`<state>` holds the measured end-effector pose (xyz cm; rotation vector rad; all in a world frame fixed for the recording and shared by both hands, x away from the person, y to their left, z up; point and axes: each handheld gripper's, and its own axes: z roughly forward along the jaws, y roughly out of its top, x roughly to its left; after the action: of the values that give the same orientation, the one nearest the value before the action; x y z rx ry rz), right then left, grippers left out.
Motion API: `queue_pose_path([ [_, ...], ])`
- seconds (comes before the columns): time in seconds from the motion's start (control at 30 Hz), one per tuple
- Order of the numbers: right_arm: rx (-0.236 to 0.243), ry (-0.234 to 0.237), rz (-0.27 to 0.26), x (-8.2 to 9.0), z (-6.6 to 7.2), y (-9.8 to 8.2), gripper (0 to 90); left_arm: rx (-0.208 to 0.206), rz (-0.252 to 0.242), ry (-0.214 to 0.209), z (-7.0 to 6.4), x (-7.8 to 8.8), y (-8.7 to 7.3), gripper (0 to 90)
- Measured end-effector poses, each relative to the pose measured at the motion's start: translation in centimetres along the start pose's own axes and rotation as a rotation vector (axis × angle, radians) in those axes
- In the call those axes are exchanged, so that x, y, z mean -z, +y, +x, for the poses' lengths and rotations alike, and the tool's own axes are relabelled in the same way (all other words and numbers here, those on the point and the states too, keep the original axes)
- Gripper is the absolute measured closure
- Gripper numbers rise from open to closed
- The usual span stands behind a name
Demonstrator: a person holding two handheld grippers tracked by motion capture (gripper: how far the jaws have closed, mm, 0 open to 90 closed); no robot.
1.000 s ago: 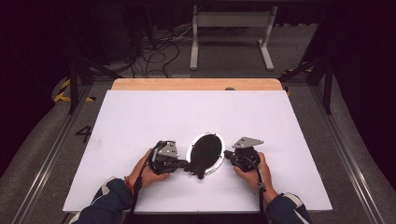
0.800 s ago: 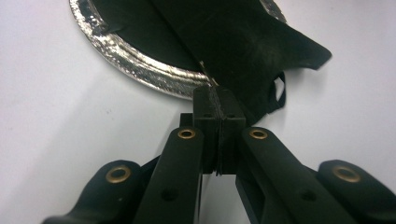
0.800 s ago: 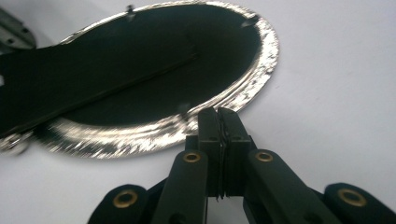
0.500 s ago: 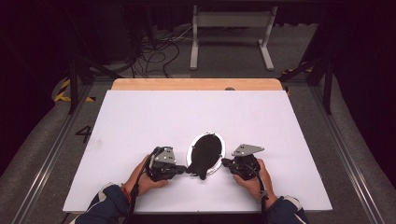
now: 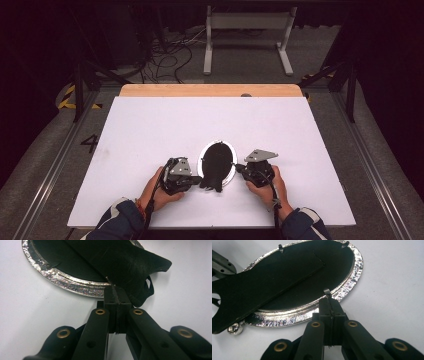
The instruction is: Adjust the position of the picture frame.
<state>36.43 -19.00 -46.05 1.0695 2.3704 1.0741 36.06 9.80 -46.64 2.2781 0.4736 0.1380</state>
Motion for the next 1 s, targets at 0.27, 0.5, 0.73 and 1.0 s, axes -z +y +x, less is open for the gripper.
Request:
queue_pose_path([
  [0.27,-0.005,-0.020,0.007,-0.5,-1.1,0.7,90.0,-0.016,0.002,-0.005,0.3,-0.7,0.7,90.0],
  [0.5,0.023,-0.031,0.008,-0.5,-1.0,0.6,90.0,-0.030,0.001,-0.006,0.4,-0.9,0.9,89.9],
  [0.73,0.043,0.018,0.028,0.3,-0.7,0.2,90.0,-0.063,0.003,-0.004,0.2,-1.2,1.2,89.8],
  [1.0,0.018,0.020,0.013,0.1,-1.4,0.1,90.0,-0.054,-0.004,-0.020,0.4,-1.6,1.6,89.8],
])
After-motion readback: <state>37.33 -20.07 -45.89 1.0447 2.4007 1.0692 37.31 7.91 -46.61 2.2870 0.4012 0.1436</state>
